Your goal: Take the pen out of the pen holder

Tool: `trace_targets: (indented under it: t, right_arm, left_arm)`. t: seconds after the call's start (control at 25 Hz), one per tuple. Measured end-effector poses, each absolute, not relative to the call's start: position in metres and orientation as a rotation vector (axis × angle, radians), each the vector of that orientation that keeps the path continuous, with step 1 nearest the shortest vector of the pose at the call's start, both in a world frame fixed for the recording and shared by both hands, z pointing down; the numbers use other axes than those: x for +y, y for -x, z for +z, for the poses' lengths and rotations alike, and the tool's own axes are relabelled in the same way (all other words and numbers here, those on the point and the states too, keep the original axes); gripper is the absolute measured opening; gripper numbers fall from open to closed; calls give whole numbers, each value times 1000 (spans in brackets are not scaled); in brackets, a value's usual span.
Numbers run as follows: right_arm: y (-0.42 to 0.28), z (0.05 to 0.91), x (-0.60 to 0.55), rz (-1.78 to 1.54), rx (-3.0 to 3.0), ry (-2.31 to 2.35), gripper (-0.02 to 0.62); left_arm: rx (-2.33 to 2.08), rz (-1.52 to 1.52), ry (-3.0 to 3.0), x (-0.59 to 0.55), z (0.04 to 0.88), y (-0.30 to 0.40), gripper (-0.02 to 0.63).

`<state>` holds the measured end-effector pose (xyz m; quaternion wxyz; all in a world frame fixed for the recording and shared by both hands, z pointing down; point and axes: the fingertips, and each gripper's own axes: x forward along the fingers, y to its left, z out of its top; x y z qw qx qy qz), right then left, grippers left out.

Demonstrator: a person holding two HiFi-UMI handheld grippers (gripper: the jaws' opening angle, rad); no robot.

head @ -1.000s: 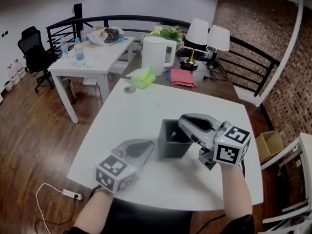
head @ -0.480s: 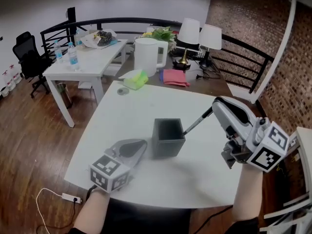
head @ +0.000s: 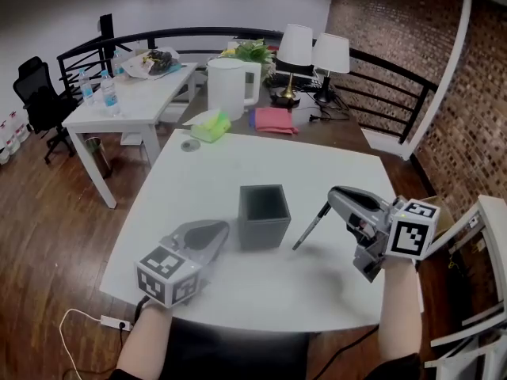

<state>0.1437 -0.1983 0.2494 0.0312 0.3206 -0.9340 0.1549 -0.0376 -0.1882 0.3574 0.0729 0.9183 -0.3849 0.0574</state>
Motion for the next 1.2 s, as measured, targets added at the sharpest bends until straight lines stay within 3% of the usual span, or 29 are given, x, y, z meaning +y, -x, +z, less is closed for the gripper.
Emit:
trace_targets:
  t: [0.28, 0.56, 1.0, 1.2]
  right_arm:
    - [-147, 333, -229, 818, -2727, -1001, 55]
    - [-145, 372, -257, 947, -2634, -1131, 60]
    - [-139, 373, -257, 686, -2677, -1247, 66]
    - [-138, 370, -254, 631, -2708, -1240, 101]
  left_arm:
    - [-1154, 172, -2756, -188, 357, 38, 2]
    - [-1158, 170, -2762, -188, 356, 37, 2]
    - [-1157, 176, -2778, -188, 353, 36, 2]
    - [-1162, 175, -2778, -187, 352, 35, 2]
